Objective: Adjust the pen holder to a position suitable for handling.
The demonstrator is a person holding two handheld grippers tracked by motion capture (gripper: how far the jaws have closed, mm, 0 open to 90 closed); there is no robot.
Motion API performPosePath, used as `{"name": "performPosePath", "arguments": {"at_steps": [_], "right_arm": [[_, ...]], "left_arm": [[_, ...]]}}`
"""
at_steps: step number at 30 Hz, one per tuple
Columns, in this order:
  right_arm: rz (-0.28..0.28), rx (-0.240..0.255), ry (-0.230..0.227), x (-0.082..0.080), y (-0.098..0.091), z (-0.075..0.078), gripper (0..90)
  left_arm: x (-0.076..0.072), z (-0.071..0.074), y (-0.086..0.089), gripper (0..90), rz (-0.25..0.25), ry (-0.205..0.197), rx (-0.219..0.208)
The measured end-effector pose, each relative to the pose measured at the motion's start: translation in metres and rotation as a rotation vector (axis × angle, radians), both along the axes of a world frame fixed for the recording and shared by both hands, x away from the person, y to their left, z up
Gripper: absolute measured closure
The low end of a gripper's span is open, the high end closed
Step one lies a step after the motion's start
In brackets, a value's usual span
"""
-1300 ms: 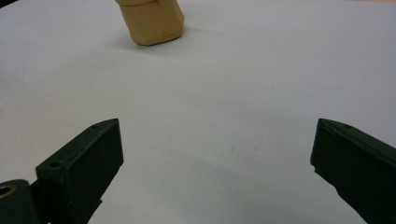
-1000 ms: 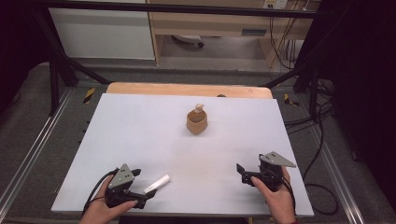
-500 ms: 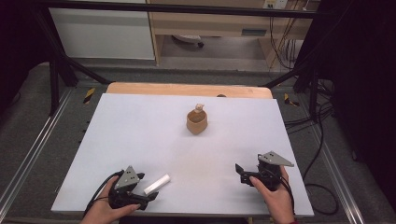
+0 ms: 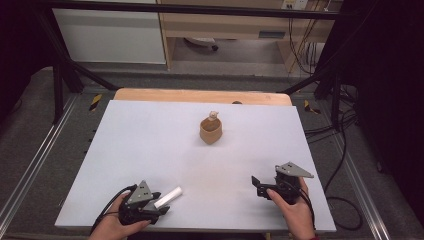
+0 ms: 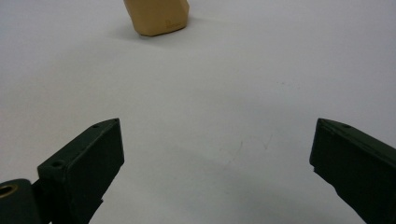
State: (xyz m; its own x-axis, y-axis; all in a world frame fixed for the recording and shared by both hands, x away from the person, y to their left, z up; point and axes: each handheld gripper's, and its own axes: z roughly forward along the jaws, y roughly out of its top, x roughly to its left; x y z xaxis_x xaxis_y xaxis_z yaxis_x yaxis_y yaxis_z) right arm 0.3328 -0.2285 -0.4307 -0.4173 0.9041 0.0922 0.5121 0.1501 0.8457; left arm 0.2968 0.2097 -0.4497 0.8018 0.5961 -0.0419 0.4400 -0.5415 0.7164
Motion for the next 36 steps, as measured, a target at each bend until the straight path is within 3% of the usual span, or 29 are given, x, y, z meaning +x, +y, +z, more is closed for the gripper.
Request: {"name": "performPosePath", "arguments": {"at_steps": [5,12,20,29,36], "right_arm": [[0.003,-0.004,0.005,0.0,0.001,-0.001,3.4],[0.005,-0.006,0.009,0.001,0.001,-0.001,3.3],[0.008,-0.01,0.017,0.001,0.002,-0.002,3.4],[0.012,-0.012,0.012,0.001,0.003,-0.002,3.3],[0.011,-0.011,0.005,0.001,0.004,-0.001,3.2]], "left_arm": [[0.0,0.0,0.001,51.3,-0.001,0.014,0.01],[-0.001,0.0,0.001,61.9,-0.011,0.003,0.027],[-0.003,0.0,-0.008,70.3,-0.005,-0.039,0.071],[0.001,0.002,-0.007,71.2,-0.027,-0.024,0.075],[0.005,0.01,-0.004,71.2,-0.022,-0.04,0.055]]}}
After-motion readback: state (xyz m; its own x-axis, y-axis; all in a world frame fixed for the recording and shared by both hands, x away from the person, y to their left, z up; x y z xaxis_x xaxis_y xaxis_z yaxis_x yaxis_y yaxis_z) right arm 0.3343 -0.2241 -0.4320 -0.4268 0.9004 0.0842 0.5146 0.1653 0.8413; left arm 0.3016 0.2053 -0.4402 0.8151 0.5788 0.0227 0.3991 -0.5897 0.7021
